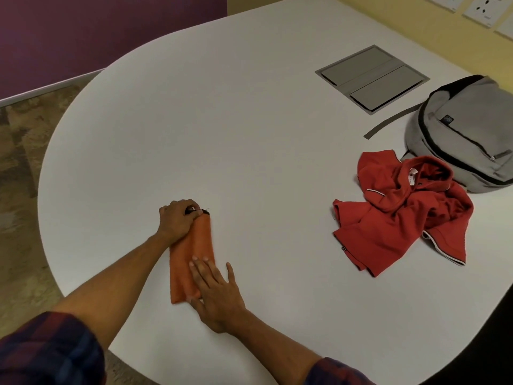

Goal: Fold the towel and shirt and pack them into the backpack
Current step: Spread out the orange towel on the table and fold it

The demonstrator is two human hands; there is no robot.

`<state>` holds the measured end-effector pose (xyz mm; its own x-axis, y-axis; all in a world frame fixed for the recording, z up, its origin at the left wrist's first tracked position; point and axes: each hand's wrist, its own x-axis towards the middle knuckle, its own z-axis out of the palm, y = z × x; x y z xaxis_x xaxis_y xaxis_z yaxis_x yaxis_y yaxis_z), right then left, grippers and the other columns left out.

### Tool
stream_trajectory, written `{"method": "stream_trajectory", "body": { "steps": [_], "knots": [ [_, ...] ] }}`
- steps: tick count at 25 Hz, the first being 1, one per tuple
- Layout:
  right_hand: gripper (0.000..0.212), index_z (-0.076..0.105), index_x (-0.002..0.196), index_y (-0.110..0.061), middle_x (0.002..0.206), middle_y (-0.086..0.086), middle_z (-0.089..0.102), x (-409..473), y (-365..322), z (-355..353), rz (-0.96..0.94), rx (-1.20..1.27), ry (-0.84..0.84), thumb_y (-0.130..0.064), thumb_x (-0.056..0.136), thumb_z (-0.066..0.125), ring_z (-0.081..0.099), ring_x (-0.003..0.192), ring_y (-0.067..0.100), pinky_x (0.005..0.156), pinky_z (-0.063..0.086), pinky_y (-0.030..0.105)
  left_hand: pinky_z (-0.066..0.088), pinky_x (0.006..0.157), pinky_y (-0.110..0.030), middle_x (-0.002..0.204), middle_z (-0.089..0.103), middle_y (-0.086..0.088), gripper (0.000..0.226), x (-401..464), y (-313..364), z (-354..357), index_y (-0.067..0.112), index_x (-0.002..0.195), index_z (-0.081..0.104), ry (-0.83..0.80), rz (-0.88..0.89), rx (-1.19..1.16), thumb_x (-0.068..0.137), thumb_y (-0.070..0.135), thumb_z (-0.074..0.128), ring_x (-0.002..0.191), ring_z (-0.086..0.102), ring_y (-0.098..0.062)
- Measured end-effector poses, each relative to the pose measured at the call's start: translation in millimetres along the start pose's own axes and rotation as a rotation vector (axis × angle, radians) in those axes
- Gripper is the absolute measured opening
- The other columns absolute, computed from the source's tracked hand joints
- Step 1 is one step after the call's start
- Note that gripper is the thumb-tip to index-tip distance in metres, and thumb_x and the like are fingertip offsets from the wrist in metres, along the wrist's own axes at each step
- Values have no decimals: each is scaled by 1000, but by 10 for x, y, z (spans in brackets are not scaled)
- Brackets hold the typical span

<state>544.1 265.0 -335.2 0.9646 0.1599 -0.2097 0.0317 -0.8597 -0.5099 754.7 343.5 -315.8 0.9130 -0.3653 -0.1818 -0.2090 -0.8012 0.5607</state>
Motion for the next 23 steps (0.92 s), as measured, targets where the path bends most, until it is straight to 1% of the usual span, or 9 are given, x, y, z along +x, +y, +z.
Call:
{"method": "stream_trajectory", "body": {
  "steps": [5,7,10,12,14,16,18,21,23],
  "knots": [
    [72,0,155,-23,164,-5,-3,38,-1,32,16,7,-19,-60,94,7,-17,146,8,116,-11,55,36,99,-47,120,60,-15,30,-347,48,129,7,112,63,295,285,331,94,28,52,111,55,-32],
    [67,7,156,-19,164,-2,4,40,-11,14,20,34,-36,-54,100,18,-10,149,12,117,-8,56,29,108,-40,129,57,-15,40,-553,33,302,4,121,59,233,334,315,95,29,41,120,51,-30],
    [58,21,153,-18,162,-1,16,24,-7,-50,-12,178,-5,-40,101,35,-1,150,13,119,-1,49,5,117,-20,141,50,-10,55,-806,-42,488,5,136,50,166,203,145,97,38,30,132,44,-24],
    [54,31,150,-17,159,-1,26,-21,24,-88,-56,269,57,-35,100,43,11,149,13,118,12,38,-1,119,-25,148,43,-6,57,-837,-51,511,10,144,40,155,152,124,98,40,25,139,35,-19],
    [52,39,146,-15,155,1,35,-95,66,-100,-78,290,126,-33,98,47,25,145,13,114,24,30,1,120,-37,155,30,-4,60,-815,-54,504,15,150,27,114,196,182,98,45,21,145,22,-17],
    [44,53,136,-13,145,2,50,-163,117,-85,-79,262,220,-30,96,49,42,135,14,110,36,30,2,120,-43,160,16,0,66,-781,-107,504,22,153,15,70,256,272,95,53,20,148,5,-15],
    [30,66,116,-11,124,3,64,-195,162,-99,-62,237,341,-25,93,53,58,113,16,95,49,33,-4,120,-43,162,0,2,75,-770,-129,481,27,153,5,20,253,313,90,64,24,148,-8,-14],
    [21,69,104,-13,108,-1,69,-197,246,-212,1,227,463,-24,92,55,62,97,13,84,51,28,-10,119,-40,161,-13,-4,96,-776,-78,477,21,153,-1,32,202,333,81,73,35,148,-12,-19],
    [24,69,105,-14,107,-2,70,-195,333,-286,42,211,510,-26,92,53,64,96,11,84,51,26,-7,119,-42,161,-9,-9,102,-800,-12,478,12,153,1,62,151,383,80,74,35,149,-7,-25]
  ]
}}
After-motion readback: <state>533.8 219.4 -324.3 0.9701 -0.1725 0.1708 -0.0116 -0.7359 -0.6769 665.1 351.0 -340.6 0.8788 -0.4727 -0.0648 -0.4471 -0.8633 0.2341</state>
